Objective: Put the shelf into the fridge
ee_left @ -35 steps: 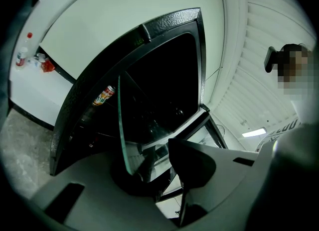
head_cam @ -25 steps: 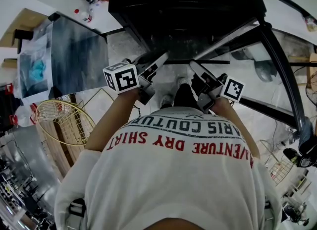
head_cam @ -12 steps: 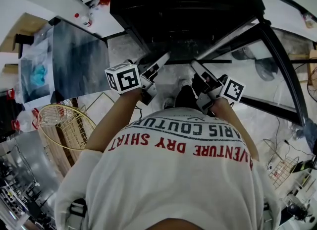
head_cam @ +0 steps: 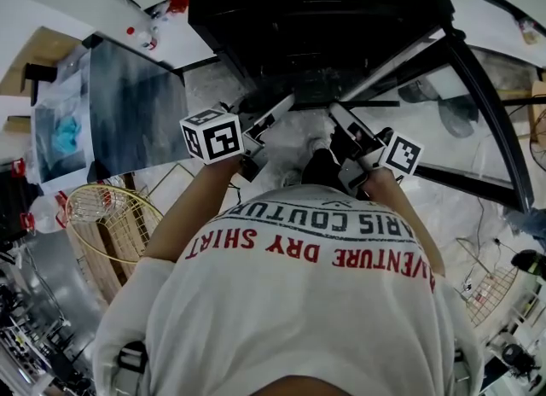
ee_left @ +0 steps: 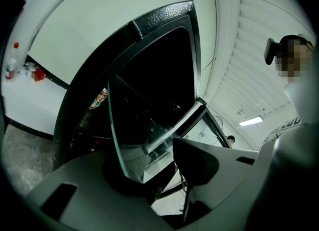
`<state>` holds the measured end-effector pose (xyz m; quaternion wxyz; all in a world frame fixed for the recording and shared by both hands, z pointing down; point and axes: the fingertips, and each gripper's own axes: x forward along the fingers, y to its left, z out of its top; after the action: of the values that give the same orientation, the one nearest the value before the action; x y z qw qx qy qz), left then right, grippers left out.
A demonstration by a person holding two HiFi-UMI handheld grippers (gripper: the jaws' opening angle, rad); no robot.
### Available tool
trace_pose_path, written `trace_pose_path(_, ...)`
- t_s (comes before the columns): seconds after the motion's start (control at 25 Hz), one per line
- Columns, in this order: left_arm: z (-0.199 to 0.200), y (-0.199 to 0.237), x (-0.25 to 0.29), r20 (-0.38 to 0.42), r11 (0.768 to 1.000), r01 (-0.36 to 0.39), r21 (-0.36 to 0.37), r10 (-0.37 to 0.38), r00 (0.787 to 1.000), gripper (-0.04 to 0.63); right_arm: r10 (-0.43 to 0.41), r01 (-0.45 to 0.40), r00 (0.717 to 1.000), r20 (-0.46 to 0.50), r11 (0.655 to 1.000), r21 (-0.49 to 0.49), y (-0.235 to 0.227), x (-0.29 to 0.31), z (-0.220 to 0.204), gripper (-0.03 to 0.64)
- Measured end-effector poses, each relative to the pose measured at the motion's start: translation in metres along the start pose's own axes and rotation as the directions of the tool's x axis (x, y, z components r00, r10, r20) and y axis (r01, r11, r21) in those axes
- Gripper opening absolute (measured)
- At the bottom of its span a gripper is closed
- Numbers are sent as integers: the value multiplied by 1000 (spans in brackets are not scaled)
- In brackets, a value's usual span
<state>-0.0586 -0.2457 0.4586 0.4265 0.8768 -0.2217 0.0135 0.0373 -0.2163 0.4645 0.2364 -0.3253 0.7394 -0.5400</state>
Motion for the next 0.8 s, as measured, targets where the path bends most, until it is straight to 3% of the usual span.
trace_pose_path(0.28, -3, -5, -5, -36, 997, 7, 80, -4, 999, 204, -3, 3, 1000, 15, 1000, -7, 0, 0, 4, 49)
trace_pose_path(0.8, 2, -4, -9, -6, 989, -26, 148, 27, 1000, 229, 16, -16, 999, 30, 1000, 2, 1, 5, 13, 48)
